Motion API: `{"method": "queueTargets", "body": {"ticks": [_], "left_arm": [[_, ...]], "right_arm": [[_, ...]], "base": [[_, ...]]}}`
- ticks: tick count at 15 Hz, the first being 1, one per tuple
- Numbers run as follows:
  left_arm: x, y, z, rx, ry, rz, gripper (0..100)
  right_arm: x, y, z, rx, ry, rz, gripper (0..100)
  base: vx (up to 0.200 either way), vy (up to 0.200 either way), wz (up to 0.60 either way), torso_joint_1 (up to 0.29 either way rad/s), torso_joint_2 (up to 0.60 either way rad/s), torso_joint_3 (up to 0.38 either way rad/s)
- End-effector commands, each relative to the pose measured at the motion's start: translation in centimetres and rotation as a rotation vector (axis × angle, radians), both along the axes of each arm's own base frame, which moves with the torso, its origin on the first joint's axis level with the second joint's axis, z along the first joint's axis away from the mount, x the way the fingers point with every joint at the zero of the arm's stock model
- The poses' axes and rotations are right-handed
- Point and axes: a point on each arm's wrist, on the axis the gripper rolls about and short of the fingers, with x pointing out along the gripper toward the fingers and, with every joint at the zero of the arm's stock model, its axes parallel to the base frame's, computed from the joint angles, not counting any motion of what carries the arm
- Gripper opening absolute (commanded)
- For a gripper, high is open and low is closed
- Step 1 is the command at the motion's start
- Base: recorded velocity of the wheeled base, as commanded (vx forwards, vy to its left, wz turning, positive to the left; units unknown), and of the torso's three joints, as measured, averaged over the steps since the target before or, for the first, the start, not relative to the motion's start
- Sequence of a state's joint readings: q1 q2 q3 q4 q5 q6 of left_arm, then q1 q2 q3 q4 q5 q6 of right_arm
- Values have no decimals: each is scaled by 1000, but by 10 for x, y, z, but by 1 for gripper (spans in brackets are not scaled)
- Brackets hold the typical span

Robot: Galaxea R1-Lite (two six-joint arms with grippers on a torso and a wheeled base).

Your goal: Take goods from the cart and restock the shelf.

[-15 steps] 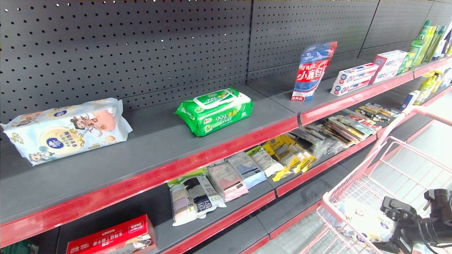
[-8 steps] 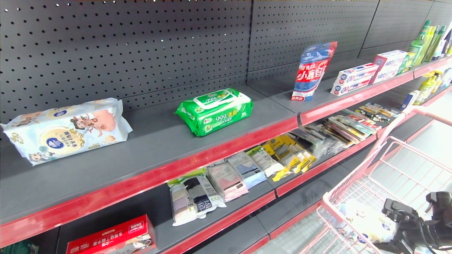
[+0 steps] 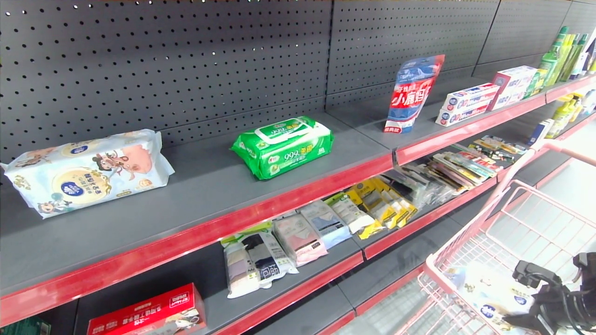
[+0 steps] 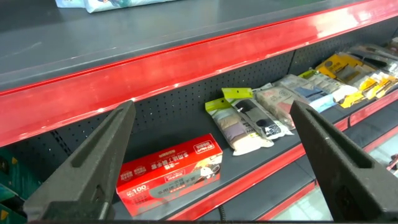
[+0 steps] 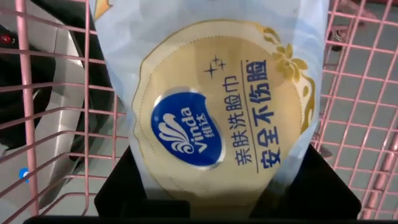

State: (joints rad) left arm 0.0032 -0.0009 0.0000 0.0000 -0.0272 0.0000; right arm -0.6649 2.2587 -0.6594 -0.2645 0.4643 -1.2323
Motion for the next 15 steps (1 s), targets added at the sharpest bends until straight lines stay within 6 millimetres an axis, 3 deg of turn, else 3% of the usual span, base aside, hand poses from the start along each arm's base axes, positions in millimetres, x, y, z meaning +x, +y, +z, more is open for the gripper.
{"method": "queueTargets", "body": {"ticks": [1, 6, 9, 11, 14, 15], "left_arm": [[0, 0, 0, 0, 1, -1, 100], [0, 0, 0, 0, 1, -1, 100], [0, 0, 0, 0, 1, -1, 100], [0, 0, 0, 0, 1, -1, 100], [0, 0, 0, 0, 1, -1, 100], [0, 0, 0, 0, 1, -1, 100]], "right_arm": [[-6, -10, 28, -52, -48, -96, 0], [-18, -11, 81, -113, -177, -199, 0], [-11, 0, 127, -102, -303, -308, 0], [-3, 16, 154, -86, -367, -374, 0], [0, 76, 206, -35, -501, -512, 0], [-1, 84, 209, -23, -512, -514, 0]], "base": [[0, 0, 0, 0, 0, 0], [0, 0, 0, 0, 0, 0], [0, 0, 0, 0, 0, 0], [0, 0, 0, 0, 0, 0], [0, 0, 0, 0, 0, 0], [0, 0, 0, 0, 0, 0]]}}
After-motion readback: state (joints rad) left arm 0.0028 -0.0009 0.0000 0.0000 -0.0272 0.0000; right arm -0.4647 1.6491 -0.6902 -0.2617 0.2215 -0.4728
